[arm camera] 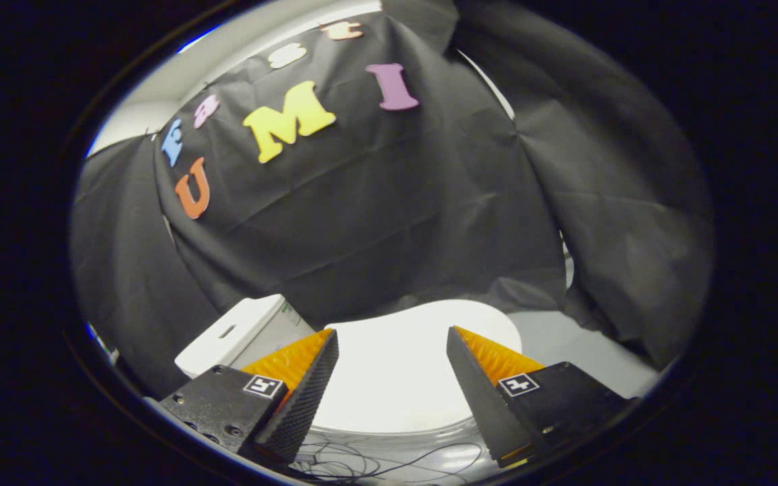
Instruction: Open the toilet lid.
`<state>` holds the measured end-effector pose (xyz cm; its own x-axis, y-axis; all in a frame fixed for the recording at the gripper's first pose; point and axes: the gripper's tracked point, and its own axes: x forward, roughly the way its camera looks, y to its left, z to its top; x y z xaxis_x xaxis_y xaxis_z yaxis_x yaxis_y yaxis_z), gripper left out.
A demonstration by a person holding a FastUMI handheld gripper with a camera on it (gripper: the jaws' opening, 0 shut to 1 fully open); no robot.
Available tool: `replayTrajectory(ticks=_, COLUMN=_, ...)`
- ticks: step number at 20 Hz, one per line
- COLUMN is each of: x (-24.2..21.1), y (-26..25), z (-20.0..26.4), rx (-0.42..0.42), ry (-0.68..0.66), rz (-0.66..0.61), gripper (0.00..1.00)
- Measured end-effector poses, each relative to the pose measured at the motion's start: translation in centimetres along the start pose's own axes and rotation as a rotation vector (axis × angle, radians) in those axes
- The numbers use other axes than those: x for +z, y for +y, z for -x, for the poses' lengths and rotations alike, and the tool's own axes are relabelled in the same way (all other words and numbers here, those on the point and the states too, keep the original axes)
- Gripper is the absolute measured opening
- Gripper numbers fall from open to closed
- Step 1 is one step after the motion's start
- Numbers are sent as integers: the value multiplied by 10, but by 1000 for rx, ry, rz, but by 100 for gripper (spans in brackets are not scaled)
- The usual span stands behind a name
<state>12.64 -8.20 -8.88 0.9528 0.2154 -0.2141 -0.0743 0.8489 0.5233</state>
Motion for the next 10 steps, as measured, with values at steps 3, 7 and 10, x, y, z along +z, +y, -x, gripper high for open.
replayTrajectory(ticks=3, x=-27, y=-43, z=-15, rx=-42, ry=91, rz=-141, gripper=100)
replayTrajectory(ticks=7, x=-50, y=-94, z=-21, rx=-123, ry=131, rz=-274, gripper=100)
replayTrajectory(ticks=10, x=-67, y=-116, z=-22, rx=-151, ry=152, rz=-324, gripper=99)
